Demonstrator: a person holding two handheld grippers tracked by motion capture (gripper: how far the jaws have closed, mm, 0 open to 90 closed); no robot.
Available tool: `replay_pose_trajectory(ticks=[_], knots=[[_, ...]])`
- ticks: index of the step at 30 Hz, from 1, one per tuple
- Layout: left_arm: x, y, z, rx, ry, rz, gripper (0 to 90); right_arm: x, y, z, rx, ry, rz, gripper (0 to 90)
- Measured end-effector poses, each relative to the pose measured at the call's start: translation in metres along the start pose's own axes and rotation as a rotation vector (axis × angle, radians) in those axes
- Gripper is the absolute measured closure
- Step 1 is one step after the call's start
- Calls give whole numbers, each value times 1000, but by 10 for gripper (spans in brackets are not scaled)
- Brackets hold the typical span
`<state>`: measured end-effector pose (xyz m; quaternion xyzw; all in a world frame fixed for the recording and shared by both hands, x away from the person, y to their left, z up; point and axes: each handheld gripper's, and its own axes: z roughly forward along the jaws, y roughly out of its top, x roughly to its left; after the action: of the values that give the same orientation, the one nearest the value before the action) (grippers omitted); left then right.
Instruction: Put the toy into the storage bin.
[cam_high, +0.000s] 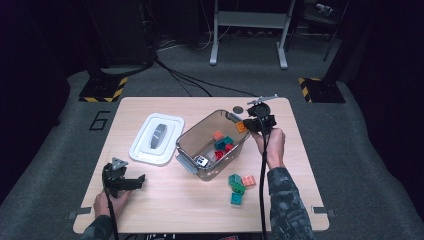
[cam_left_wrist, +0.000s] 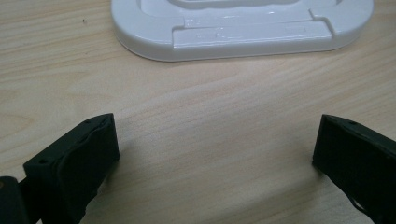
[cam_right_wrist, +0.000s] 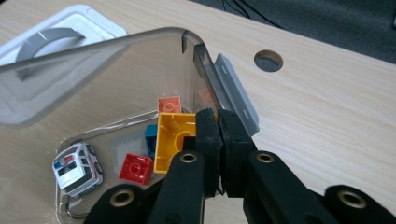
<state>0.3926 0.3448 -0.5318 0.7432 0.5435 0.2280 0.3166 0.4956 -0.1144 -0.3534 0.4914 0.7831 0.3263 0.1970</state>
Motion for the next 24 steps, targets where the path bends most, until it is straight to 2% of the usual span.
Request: replay_pose_trajectory(ticks=[5, 7, 9, 12, 19, 21, 24], knots=[[0, 0, 0, 0, 0, -1, 0, 6, -7, 13, 43, -17, -18, 877], [0, 0, 0, 0, 0, -1, 0, 7, -9, 15, 55, -20, -5, 874], [0, 0, 0, 0, 0, -1, 0, 7, -10, 15, 48, -28, -22, 822], [0, 0, 0, -1, 0, -1, 0, 8, -13, 12, 48, -22, -26, 685], [0, 0, 0, 0, 0, -1, 0, 4, -30, -6, 16, 27, 11, 372], [0, 0, 0, 0, 0, -1, 0, 4, -39, -11, 4, 42, 24, 301], [0, 0, 0, 0, 0, 0, 0, 5, -53, -15, 9, 53, 17, 220]])
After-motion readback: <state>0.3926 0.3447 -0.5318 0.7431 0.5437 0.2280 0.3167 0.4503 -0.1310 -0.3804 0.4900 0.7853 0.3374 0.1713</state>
